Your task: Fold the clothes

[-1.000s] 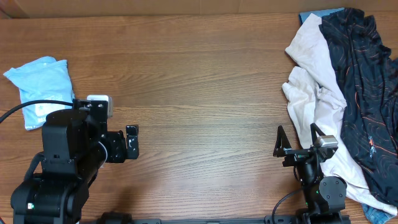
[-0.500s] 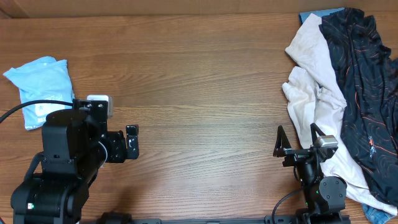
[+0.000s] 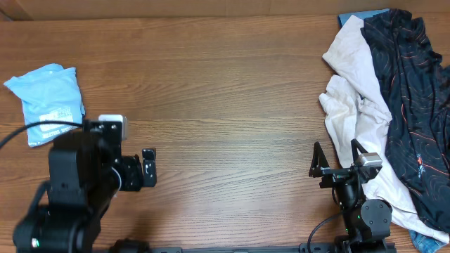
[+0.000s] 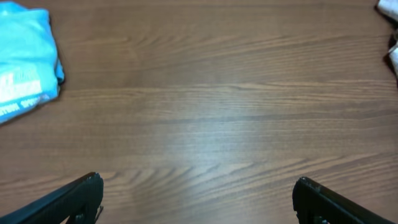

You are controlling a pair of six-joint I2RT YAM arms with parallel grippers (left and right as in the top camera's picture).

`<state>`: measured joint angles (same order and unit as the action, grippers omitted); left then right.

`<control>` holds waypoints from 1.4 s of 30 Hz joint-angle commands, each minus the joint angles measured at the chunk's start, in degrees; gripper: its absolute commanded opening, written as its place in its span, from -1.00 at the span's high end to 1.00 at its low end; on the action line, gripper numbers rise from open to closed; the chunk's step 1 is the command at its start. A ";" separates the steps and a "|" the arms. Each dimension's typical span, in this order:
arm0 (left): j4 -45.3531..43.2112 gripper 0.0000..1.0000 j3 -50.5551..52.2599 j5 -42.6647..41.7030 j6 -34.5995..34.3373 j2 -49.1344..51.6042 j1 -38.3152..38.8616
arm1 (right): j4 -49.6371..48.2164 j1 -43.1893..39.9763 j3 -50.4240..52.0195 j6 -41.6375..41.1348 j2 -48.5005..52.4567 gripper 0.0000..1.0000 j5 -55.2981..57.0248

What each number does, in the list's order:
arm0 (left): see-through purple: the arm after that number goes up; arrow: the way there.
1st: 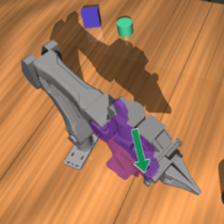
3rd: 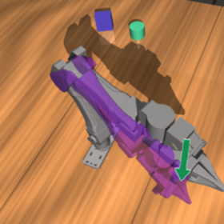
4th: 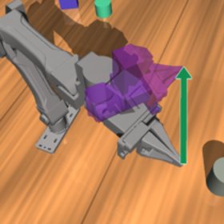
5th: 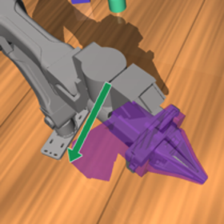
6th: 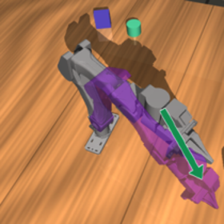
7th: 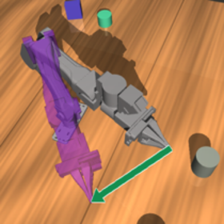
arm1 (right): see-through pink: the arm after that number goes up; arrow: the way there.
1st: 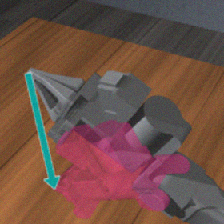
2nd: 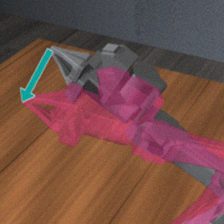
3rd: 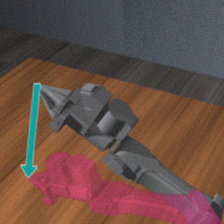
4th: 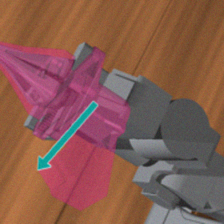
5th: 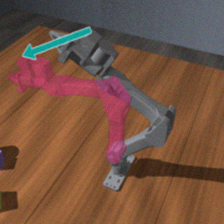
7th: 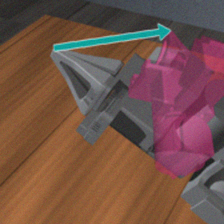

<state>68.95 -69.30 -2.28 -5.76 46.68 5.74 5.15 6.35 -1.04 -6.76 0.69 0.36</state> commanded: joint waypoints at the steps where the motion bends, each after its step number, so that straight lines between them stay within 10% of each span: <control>1: -4.24 -1.00 6.99 1.25 1.97 -6.27 2.12 | -0.37 -0.42 0.57 0.37 -0.52 -1.00 0.02; 24: -75.34 -1.00 68.72 5.88 4.96 -46.49 4.81 | -0.37 -0.42 0.57 0.37 -0.52 -1.00 0.02; 42: -64.78 -1.00 68.98 5.27 7.06 -46.03 4.79 | -0.35 -0.42 0.57 0.37 -0.52 -1.00 0.02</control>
<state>4.34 -0.47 2.44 0.21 0.97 10.15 5.15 6.35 -1.04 -6.61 0.69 0.25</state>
